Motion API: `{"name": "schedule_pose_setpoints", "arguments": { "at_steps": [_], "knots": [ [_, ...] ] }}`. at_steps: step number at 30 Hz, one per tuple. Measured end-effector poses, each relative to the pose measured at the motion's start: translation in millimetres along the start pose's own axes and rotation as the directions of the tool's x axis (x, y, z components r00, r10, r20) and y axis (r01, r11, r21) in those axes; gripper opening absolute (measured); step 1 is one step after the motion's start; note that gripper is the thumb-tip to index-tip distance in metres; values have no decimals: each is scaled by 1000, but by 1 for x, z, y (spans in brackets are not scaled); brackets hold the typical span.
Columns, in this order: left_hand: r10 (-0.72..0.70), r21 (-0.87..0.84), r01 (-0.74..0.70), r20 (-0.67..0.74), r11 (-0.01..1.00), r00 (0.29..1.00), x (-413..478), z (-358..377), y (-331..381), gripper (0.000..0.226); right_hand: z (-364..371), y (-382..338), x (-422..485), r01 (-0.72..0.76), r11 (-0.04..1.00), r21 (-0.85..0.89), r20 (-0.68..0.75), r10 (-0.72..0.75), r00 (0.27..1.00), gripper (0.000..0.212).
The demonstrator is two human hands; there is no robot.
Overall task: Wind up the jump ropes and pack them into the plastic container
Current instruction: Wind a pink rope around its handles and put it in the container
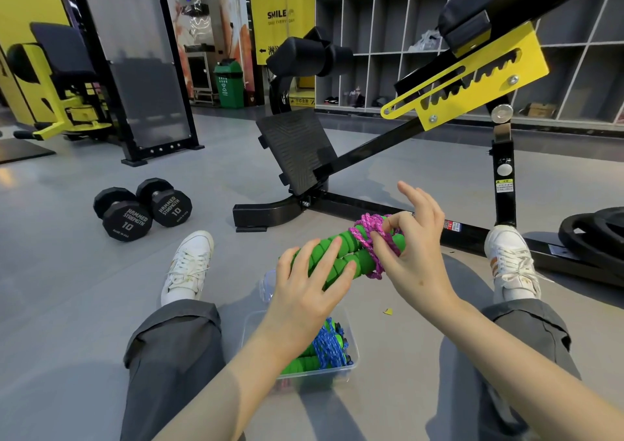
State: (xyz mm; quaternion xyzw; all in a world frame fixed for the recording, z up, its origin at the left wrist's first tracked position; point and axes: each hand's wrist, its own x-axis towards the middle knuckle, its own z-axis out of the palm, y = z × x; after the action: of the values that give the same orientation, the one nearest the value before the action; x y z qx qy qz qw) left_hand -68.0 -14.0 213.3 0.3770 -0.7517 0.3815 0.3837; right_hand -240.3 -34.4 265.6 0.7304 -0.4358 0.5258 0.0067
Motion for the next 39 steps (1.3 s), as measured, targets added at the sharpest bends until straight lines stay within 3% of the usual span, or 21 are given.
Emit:
{"name": "schedule_pose_setpoints", "arguments": {
  "at_steps": [5,7,9,11,20,26,30,34,39],
  "knots": [
    [16,-4,-16,6,1000,1000,0,0,0,41,-5,8,0,48,999,11,137,-49,989,10],
    [2,-12,-2,4,1000,1000,0,-1,-2,40,-10,16,-1,176,982,-70,164,-163,973,6],
    [-14,-11,14,-2,1000,1000,-1,-2,-5,37,-15,27,-1,316,928,-198,178,-283,942,24],
    [-12,4,12,7,1000,1000,-2,-2,-8,39,-20,34,1,401,849,-344,155,-370,916,27],
    [-16,17,15,50,1000,999,-8,2,-8,41,-15,43,-1,380,816,-437,109,-371,922,28],
    [-20,17,19,47,1000,999,-18,5,-10,38,-8,45,-10,535,726,-432,132,-536,834,19],
    [7,41,-10,60,999,998,-32,9,-21,53,-1,44,-20,538,736,-411,228,-489,842,37],
    [-30,63,19,170,998,985,-58,13,-35,49,19,50,-37,483,794,-369,422,-320,848,53],
    [-4,145,-42,300,989,954,-108,26,-56,62,62,56,-58,497,817,-291,630,-227,743,59]
  ]
}}
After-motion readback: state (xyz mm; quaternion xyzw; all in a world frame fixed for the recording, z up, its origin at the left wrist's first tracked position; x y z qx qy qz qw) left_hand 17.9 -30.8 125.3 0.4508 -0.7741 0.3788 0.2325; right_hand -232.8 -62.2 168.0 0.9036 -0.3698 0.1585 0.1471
